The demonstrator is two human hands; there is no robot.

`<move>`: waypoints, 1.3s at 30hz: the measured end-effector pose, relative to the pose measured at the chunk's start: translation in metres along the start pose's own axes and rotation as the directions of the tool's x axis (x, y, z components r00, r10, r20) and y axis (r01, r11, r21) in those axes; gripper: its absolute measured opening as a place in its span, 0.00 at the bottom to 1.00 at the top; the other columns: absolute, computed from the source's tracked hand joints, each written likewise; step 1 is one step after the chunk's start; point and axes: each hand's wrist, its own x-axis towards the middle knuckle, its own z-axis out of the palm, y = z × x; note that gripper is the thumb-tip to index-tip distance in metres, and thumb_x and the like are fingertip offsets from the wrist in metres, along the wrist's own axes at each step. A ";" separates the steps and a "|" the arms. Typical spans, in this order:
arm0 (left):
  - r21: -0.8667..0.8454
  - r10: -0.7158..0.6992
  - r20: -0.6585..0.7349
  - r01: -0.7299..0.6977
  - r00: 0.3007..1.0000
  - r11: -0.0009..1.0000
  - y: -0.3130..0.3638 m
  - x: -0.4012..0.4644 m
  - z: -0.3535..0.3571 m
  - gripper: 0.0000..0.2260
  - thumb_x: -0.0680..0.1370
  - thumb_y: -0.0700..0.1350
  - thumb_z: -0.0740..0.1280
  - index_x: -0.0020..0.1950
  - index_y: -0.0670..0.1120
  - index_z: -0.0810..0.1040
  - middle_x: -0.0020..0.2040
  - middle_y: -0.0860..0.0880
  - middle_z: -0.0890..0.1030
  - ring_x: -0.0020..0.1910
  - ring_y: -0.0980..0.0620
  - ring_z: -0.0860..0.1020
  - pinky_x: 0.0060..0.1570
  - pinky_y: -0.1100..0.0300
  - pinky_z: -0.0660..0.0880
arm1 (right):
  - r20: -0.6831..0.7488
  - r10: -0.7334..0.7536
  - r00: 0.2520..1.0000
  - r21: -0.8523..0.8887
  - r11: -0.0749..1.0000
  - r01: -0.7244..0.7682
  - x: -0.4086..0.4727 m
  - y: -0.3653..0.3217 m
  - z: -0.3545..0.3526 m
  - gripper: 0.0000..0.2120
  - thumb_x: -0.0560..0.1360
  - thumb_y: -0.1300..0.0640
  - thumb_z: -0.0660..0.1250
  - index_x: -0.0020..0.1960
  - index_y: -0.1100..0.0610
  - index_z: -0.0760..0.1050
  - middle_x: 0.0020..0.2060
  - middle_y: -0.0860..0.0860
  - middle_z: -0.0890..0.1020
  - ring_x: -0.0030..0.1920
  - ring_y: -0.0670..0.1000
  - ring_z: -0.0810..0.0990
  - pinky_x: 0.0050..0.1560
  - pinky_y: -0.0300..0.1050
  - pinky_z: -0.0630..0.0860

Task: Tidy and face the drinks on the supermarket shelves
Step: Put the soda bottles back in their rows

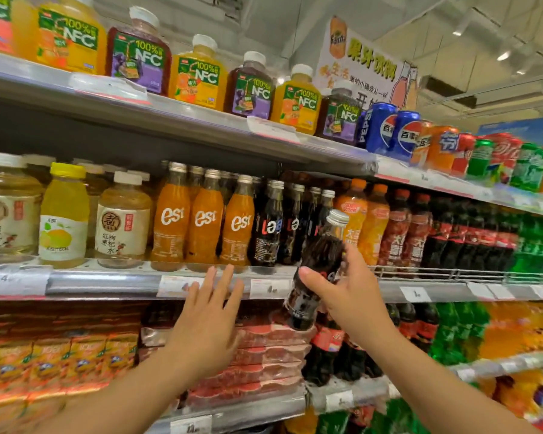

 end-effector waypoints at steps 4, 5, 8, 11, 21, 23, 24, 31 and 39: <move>0.127 -0.216 0.065 0.206 0.974 0.970 0.027 0.014 0.015 0.42 0.77 0.57 0.60 0.77 0.48 0.33 0.76 0.43 0.31 0.73 0.36 0.31 0.71 0.35 0.40 | 0.024 -0.116 0.993 -0.058 0.991 0.117 0.032 0.025 -0.024 0.20 0.69 0.42 0.74 0.57 0.39 0.69 0.50 0.39 0.80 0.49 0.40 0.79 0.47 0.39 0.78; 0.157 -0.248 0.045 0.238 0.968 0.958 0.031 0.016 0.016 0.42 0.76 0.56 0.61 0.77 0.48 0.34 0.77 0.43 0.34 0.74 0.36 0.33 0.71 0.36 0.41 | 0.024 -0.136 0.990 -0.064 0.988 0.137 0.041 0.029 -0.028 0.20 0.69 0.42 0.74 0.56 0.39 0.69 0.49 0.40 0.80 0.47 0.42 0.80 0.44 0.39 0.77; 0.244 -0.277 -0.005 0.269 0.961 0.932 0.039 0.019 0.012 0.39 0.76 0.54 0.60 0.77 0.50 0.37 0.79 0.43 0.41 0.75 0.35 0.39 0.73 0.39 0.44 | 0.024 -0.162 0.987 -0.030 0.986 0.163 0.071 0.035 -0.036 0.19 0.70 0.43 0.75 0.54 0.33 0.67 0.47 0.45 0.81 0.41 0.48 0.81 0.39 0.41 0.75; 0.292 -0.321 0.023 0.301 0.947 0.908 0.049 0.025 0.008 0.38 0.77 0.52 0.59 0.78 0.48 0.37 0.78 0.41 0.42 0.75 0.34 0.39 0.74 0.40 0.44 | 0.026 -0.216 0.976 -0.013 0.976 0.217 0.096 0.034 -0.038 0.28 0.70 0.41 0.73 0.65 0.36 0.64 0.59 0.44 0.78 0.50 0.49 0.81 0.48 0.45 0.79; 0.246 -0.358 0.029 0.341 0.933 0.908 0.049 0.030 0.013 0.40 0.75 0.43 0.62 0.78 0.50 0.38 0.78 0.43 0.42 0.75 0.35 0.38 0.73 0.42 0.47 | 0.067 -0.169 0.983 -0.028 0.985 0.171 0.153 0.045 -0.009 0.38 0.70 0.40 0.73 0.72 0.44 0.57 0.56 0.47 0.79 0.47 0.53 0.82 0.43 0.57 0.83; 0.245 -0.357 0.024 0.341 0.934 0.908 0.048 0.030 0.013 0.40 0.75 0.42 0.62 0.78 0.49 0.38 0.78 0.42 0.42 0.75 0.34 0.38 0.73 0.41 0.48 | 0.080 -0.157 0.984 -0.054 0.985 0.162 0.157 0.050 -0.002 0.39 0.70 0.39 0.73 0.73 0.47 0.57 0.58 0.50 0.79 0.48 0.54 0.82 0.43 0.57 0.83; 0.243 -0.359 0.025 0.343 0.933 0.907 0.049 0.030 0.014 0.40 0.75 0.42 0.62 0.78 0.49 0.38 0.78 0.42 0.42 0.74 0.34 0.38 0.73 0.41 0.48 | 0.082 -0.153 0.985 -0.073 0.985 0.159 0.157 0.053 0.001 0.40 0.70 0.39 0.73 0.74 0.48 0.57 0.62 0.50 0.77 0.50 0.54 0.82 0.44 0.57 0.83; 0.210 -0.355 0.033 0.341 0.934 0.916 0.046 0.029 0.017 0.40 0.76 0.41 0.61 0.77 0.50 0.36 0.78 0.42 0.40 0.74 0.34 0.36 0.74 0.42 0.50 | 0.101 -0.102 0.990 -0.140 0.983 0.116 0.157 0.064 0.014 0.45 0.70 0.41 0.73 0.78 0.49 0.51 0.67 0.51 0.74 0.48 0.51 0.82 0.44 0.55 0.83; 0.239 -0.331 0.021 0.317 0.943 0.918 0.043 0.026 0.022 0.41 0.75 0.40 0.59 0.76 0.49 0.31 0.78 0.39 0.37 0.73 0.32 0.32 0.74 0.41 0.45 | 0.099 -0.111 0.989 -0.158 0.979 0.126 0.154 0.064 0.022 0.46 0.71 0.46 0.74 0.79 0.50 0.50 0.72 0.50 0.68 0.49 0.42 0.72 0.46 0.55 0.83</move>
